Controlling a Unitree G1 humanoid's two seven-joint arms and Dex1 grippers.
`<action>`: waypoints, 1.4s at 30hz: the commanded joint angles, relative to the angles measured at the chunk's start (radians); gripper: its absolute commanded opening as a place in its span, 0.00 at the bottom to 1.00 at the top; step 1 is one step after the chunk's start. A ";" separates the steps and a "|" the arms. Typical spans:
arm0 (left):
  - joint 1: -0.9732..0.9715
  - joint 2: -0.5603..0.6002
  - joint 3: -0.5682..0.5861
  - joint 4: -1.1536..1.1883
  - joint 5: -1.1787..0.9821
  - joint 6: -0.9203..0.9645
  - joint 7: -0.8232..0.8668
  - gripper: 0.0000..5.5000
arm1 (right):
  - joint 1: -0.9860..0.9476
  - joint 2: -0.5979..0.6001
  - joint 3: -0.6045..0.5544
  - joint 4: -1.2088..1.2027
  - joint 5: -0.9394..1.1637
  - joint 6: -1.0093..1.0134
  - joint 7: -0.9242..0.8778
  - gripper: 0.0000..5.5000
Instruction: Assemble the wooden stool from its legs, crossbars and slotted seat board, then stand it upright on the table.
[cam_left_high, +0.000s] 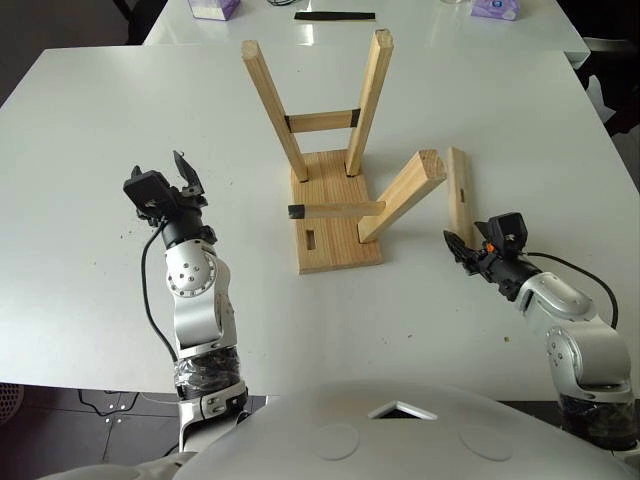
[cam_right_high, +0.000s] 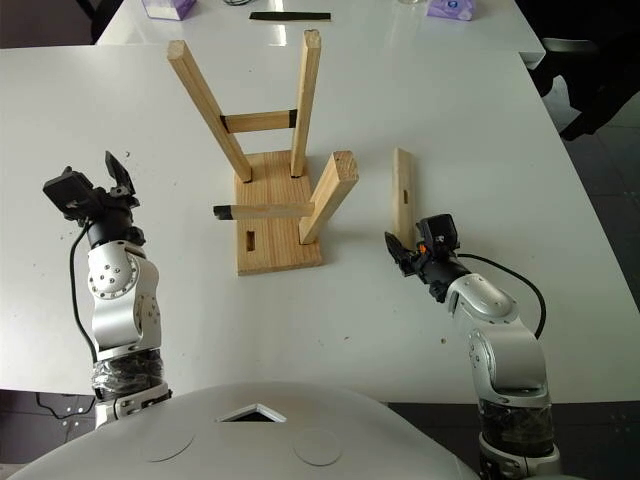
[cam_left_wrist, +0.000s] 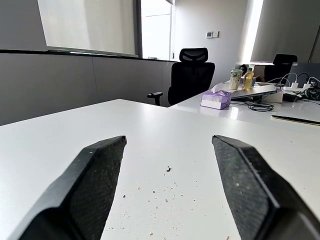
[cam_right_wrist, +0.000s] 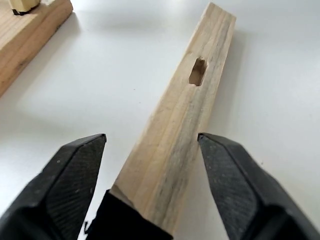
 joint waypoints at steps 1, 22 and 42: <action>-0.012 -0.001 0.006 0.020 -0.001 -0.004 0.003 0.58 | -0.015 -0.012 -0.012 0.042 -0.011 -0.017 0.001 0.62; -0.032 0.015 0.016 0.034 -0.003 0.001 -0.004 0.58 | 0.009 0.013 0.047 0.062 -0.095 0.007 -0.069 0.43; -0.478 0.179 0.312 0.086 -0.865 0.384 -0.215 0.58 | -0.846 0.136 -0.350 0.531 0.496 0.106 0.032 0.38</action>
